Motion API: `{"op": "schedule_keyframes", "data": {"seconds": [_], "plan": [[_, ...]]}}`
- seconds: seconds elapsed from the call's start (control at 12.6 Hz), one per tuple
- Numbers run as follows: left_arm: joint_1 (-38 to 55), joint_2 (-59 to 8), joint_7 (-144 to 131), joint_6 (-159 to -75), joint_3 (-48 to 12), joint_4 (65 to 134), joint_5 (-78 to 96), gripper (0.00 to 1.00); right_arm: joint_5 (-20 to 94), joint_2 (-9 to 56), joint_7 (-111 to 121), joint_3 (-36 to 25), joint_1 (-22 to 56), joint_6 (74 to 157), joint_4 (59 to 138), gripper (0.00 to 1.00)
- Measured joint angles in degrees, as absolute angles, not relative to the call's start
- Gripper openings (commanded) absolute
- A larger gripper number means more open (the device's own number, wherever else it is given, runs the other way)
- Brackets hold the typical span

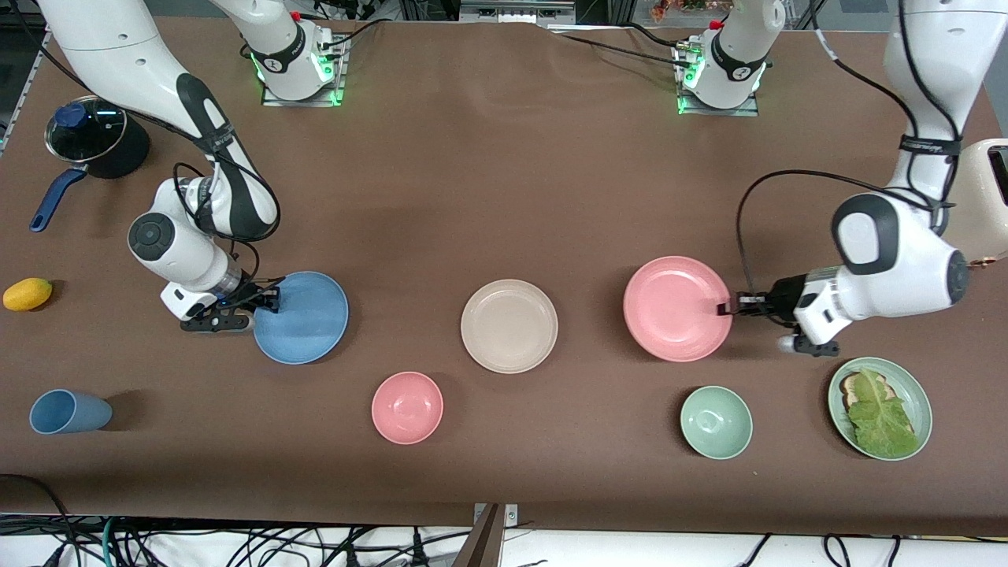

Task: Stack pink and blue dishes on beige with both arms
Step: 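Carry the pink plate onto the beige plate with the left gripper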

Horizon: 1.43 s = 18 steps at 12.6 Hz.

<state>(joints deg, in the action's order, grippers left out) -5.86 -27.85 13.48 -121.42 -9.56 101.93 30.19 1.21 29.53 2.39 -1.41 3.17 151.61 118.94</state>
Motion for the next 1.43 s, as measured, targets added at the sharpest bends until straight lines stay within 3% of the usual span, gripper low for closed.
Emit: {"op": "schedule_keyframes", "data": {"seconds": [0.24,0.48,0.87,1.43], "plan": [[1.3,-30.2,5.0,-124.9,-9.7,98.0,30.2,0.00,1.2,29.4,2.4,-1.4,3.2,151.6,118.6,0.19],[6.5,-33.6,-0.6,-129.5,-9.7,95.1,30.2,0.00,1.3,29.3,2.4,-1.4,3.2,151.6,118.2,0.00],[14.6,-38.4,-9.5,-137.9,-9.7,92.8,30.2,0.00,1.4,28.7,2.4,-1.4,3.2,148.6,116.8,0.00],[19.8,-42.0,-14.1,-146.2,-9.6,92.4,30.2,0.00,1.4,28.1,2.7,-1.4,3.2,132.7,105.5,0.00]]}}
